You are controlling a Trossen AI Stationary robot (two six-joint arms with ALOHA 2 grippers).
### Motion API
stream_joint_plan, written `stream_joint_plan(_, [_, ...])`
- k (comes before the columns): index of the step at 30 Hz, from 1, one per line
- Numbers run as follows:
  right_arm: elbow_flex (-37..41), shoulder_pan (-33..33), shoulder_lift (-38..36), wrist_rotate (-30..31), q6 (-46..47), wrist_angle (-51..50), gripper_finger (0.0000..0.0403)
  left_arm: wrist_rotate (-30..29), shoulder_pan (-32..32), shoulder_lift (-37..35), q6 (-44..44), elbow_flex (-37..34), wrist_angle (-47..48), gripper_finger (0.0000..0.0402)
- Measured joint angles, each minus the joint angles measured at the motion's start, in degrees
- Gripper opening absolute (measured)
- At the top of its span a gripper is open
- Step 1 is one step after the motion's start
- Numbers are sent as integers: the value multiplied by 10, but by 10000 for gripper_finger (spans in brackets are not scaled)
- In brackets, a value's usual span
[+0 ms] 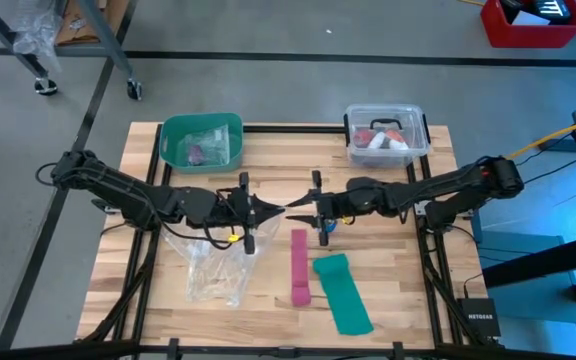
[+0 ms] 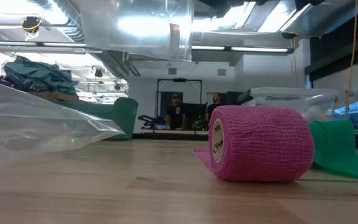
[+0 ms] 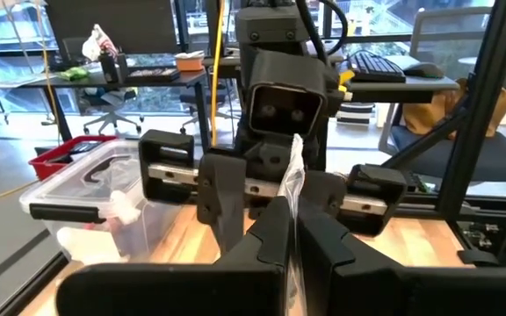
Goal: Roll bandage
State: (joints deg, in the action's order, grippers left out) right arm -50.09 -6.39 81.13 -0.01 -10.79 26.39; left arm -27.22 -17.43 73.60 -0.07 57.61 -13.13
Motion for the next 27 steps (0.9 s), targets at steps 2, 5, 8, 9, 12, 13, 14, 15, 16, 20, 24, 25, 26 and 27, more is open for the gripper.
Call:
stream_joint_plan(2, [0,0,4,0,0,9,120,0,0,0,0,0,1,0])
stream_joint_plan(5, [0,0,4,1,0,11,120,0,0,0,1,0,3,0])
stream_joint_plan(8, [0,0,4,-2,0,11,120,0,0,0,1,0,6,0])
stream_joint_plan(9, [0,0,4,-4,0,12,120,0,0,0,1,0,6,0])
stream_joint_plan(12, [0,0,4,-6,0,10,120,0,0,0,1,0,6,0])
stream_joint_plan(13, [0,0,4,-6,0,10,120,0,0,0,1,0,6,0])
stream_joint_plan(14, [0,0,4,-6,0,10,120,0,-1,0,1,0,6,0])
stream_joint_plan(15, [0,0,4,-6,0,10,120,0,-1,0,1,0,6,0])
stream_joint_plan(16, [0,0,4,-6,0,10,119,0,-2,0,1,0,6,0])
stream_joint_plan(20, [0,0,4,-6,0,10,95,0,-2,0,1,0,6,0])
stream_joint_plan(24, [0,0,4,-6,0,9,50,0,-2,0,1,0,6,0])
stream_joint_plan(25, [0,0,4,-7,0,9,39,0,-2,0,1,0,6,0])
stream_joint_plan(26, [0,0,4,-7,0,8,31,0,-2,0,1,0,5,0])
stream_joint_plan(27, [0,0,4,-7,0,7,25,0,-2,0,1,0,5,0])
